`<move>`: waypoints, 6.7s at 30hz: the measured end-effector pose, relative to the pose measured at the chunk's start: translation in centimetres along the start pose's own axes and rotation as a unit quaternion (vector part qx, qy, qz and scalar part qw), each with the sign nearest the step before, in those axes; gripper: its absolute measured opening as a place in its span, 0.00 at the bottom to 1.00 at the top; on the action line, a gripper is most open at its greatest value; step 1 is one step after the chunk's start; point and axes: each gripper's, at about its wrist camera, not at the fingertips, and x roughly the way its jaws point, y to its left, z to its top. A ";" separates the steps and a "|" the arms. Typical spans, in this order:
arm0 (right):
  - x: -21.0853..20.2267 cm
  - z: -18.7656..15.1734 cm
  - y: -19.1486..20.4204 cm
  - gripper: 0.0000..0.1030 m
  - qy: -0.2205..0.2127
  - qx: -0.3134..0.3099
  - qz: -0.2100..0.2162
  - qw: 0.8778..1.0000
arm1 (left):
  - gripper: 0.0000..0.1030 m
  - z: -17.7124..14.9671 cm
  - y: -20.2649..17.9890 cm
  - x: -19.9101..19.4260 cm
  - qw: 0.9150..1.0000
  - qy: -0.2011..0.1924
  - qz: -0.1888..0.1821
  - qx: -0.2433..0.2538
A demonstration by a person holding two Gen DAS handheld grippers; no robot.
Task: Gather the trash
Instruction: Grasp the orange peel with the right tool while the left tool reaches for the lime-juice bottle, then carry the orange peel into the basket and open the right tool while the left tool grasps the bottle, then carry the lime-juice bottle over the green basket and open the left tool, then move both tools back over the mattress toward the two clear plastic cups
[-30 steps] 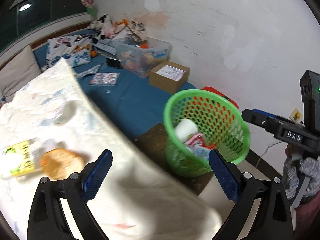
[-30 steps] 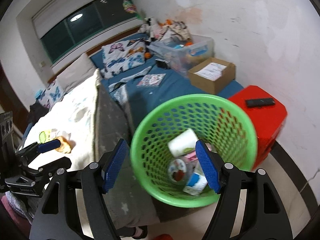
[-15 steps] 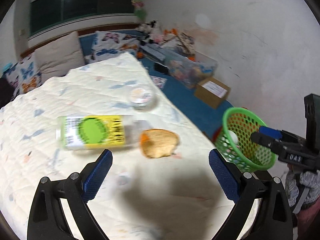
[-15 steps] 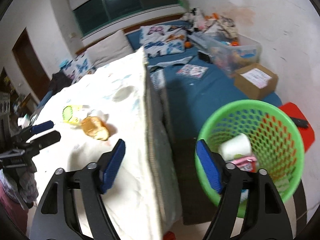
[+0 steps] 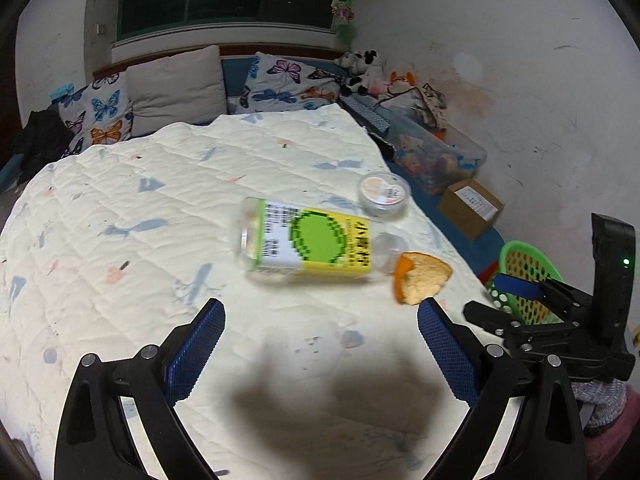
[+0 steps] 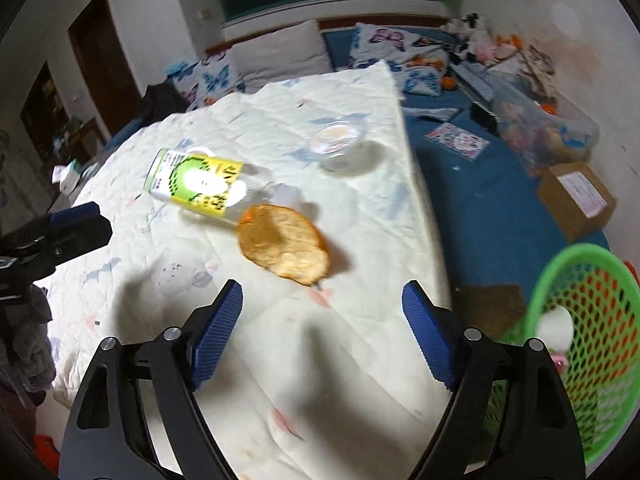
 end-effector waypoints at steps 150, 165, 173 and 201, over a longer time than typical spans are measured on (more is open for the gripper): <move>-16.9 -13.4 -21.7 0.61 -0.063 0.235 -0.191 0.951 | 0.51 0.9 -27.7 9.3 0.946 0.118 -0.159 0.259; -18.6 -16.7 -23.3 0.62 -0.066 0.267 -0.199 0.941 | 0.62 1.5 -38.0 12.5 0.928 0.145 -0.208 0.274; -18.9 -16.3 -22.7 0.62 -0.070 0.259 -0.196 0.943 | 0.68 3.0 -35.9 9.8 0.937 0.112 -0.228 0.239; -10.6 -4.6 -12.5 0.73 -0.055 0.115 -0.083 0.988 | 0.68 3.5 -12.8 4.2 0.991 0.040 -0.064 0.109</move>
